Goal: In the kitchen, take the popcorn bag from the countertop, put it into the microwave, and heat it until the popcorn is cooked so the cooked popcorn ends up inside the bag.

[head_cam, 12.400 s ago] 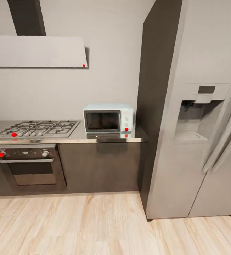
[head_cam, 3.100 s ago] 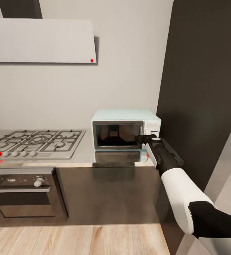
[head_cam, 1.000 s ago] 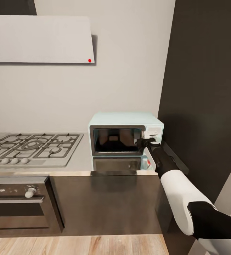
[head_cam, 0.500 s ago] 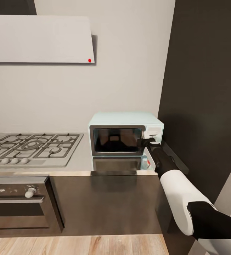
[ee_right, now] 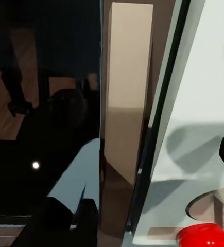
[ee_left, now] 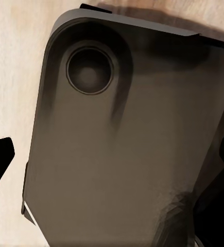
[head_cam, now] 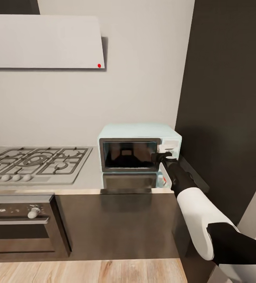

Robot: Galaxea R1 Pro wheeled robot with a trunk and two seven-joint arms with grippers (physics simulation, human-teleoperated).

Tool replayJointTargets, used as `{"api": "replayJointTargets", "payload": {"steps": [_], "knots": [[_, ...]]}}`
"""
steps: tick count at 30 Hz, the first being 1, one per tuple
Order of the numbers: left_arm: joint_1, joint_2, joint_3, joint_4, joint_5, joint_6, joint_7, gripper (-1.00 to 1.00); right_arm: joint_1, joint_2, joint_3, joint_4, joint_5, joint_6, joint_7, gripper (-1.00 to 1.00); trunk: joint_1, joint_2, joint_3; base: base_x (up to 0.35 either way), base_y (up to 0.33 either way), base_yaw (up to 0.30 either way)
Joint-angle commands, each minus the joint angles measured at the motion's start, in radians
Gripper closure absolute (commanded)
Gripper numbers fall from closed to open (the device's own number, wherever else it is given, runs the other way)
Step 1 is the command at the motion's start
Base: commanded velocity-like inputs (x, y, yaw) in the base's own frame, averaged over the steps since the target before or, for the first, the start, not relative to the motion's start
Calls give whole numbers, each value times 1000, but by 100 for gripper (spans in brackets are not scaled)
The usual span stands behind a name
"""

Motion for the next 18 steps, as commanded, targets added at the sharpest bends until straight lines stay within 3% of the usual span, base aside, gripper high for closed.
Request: {"api": "replayJointTargets", "payload": {"steps": [1, 18], "knots": [[0, 0, -1, 0, 7, -2, -1, -100, -1, 0, 5, -3, -5, 4, -2, 100, 0, 0, -1, -220, 63, 0], [0, -4, -1, 0, 8, -2, -1, -100, -1, 0, 5, -3, -6, 4, -2, 100, 0, 0, -1, -59, 10, 0]]}}
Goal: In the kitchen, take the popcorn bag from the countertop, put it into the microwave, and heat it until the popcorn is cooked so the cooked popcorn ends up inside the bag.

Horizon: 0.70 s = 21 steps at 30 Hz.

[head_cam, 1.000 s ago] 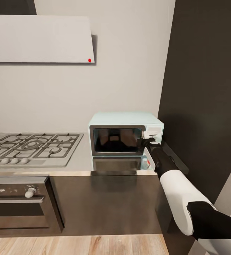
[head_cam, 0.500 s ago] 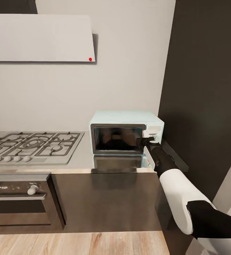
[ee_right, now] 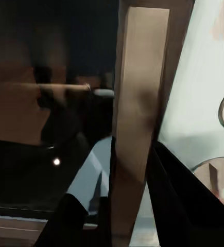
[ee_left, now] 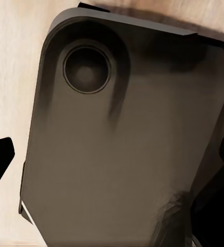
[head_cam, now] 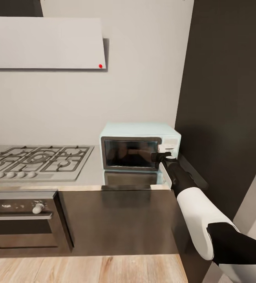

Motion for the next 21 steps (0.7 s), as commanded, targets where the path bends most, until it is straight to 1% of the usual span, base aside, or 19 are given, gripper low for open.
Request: {"api": "replayJointTargets", "payload": {"steps": [1, 8, 21], "knots": [[0, -1, -1, 0, 7, -2, -1, -100, -1, 0, 1, -1, 4, 7, -3, 100, -1, -1, -1, -299, 0, 0], [0, -1, -1, 0, 6, -2, -1, -100, 0, -1, 0, -1, 5, 8, -3, 100, -1, -1, -1, -279, 0, 0], [0, -1, -1, 0, 7, -2, -1, -100, 0, -1, 1, -1, 5, 7, -3, 100, -1, -1, -1, -151, 0, 0]]}}
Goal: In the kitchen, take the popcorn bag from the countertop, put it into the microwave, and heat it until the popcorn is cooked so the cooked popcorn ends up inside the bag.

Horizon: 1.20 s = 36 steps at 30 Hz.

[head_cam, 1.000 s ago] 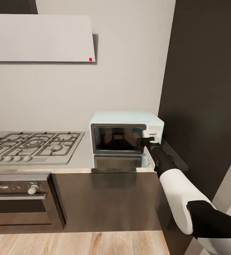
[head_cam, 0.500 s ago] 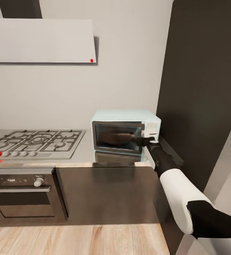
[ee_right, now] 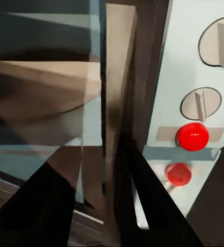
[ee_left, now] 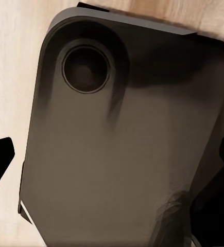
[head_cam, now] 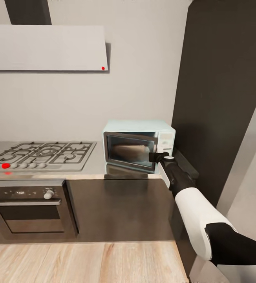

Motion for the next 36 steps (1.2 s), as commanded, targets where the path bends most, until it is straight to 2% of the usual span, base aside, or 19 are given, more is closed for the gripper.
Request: {"api": "replayJointTargets", "payload": {"steps": [1, 16, 17, 29, 32, 34, 36], "knots": [[0, 0, 0, -1, 7, -2, -1, -100, -2, -19, 1, -2, 18, 8, -7, 100, 0, -1, -1, -143, 0, 0], [0, 0, 0, -1, 7, -2, -1, -100, -1, -19, 1, -2, 18, 9, -1, 100, 0, -1, -1, -55, 0, 0], [0, 0, 0, -1, 7, -2, -1, -100, -1, -19, 1, -2, 18, 9, 2, -100, 0, -1, -1, 0, 0, 0], [0, 0, 0, -1, 7, -2, -1, -100, -1, -24, 1, -2, 17, 20, 24, -100, 0, -1, -1, 0, 0, 0], [0, 0, 0, -1, 6, -2, -1, -100, -1, -29, 1, -2, 21, 23, 128, -100, 0, -1, -1, 0, 0, 0], [0, 0, 0, -1, 6, -2, -1, -100, -2, -55, 1, -2, 22, 23, 224, -100, 0, -1, -1, 0, 0, 0], [0, 0, 0, -1, 6, -2, -1, -100, -1, -101, 2, -2, 23, 24, 305, -100, 0, -1, -1, 0, 0, 0]]}}
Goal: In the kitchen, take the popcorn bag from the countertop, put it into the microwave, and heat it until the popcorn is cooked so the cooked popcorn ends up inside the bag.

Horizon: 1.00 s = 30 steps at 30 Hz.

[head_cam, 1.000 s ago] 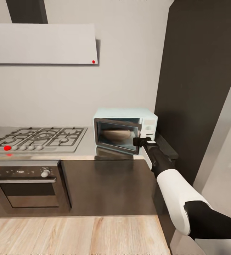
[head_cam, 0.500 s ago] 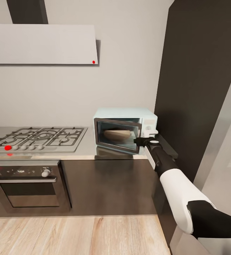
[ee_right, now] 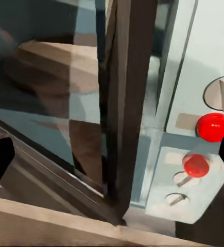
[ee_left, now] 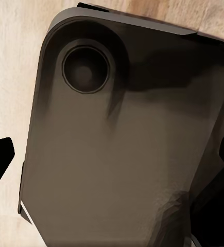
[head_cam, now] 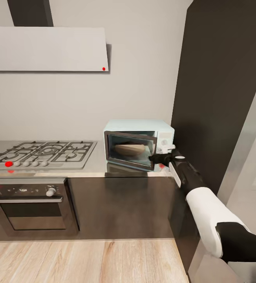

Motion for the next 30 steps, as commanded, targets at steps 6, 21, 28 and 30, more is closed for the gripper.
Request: {"api": "replayJointTargets", "payload": {"steps": [6, 21, 28, 30], "knots": [[0, 1, -1, 0, 7, -2, -1, -100, -3, -62, 1, -4, 15, 4, 74, -100, 0, -1, -1, 0, 0, 0], [0, 1, -1, 0, 7, -2, -1, -100, -3, -158, 0, -3, 128, -6, 85, -100, 0, -1, -1, 0, 0, 0], [0, 0, 2, 0, 7, -2, -1, -100, -3, -148, -24, -3, 113, -7, 54, -100, 0, -1, -1, 0, 0, 0], [0, 0, 0, 0, 7, -2, -1, -100, -3, -143, -27, -3, 108, -6, 47, -100, 0, -1, -1, 57, 0, 0]]}}
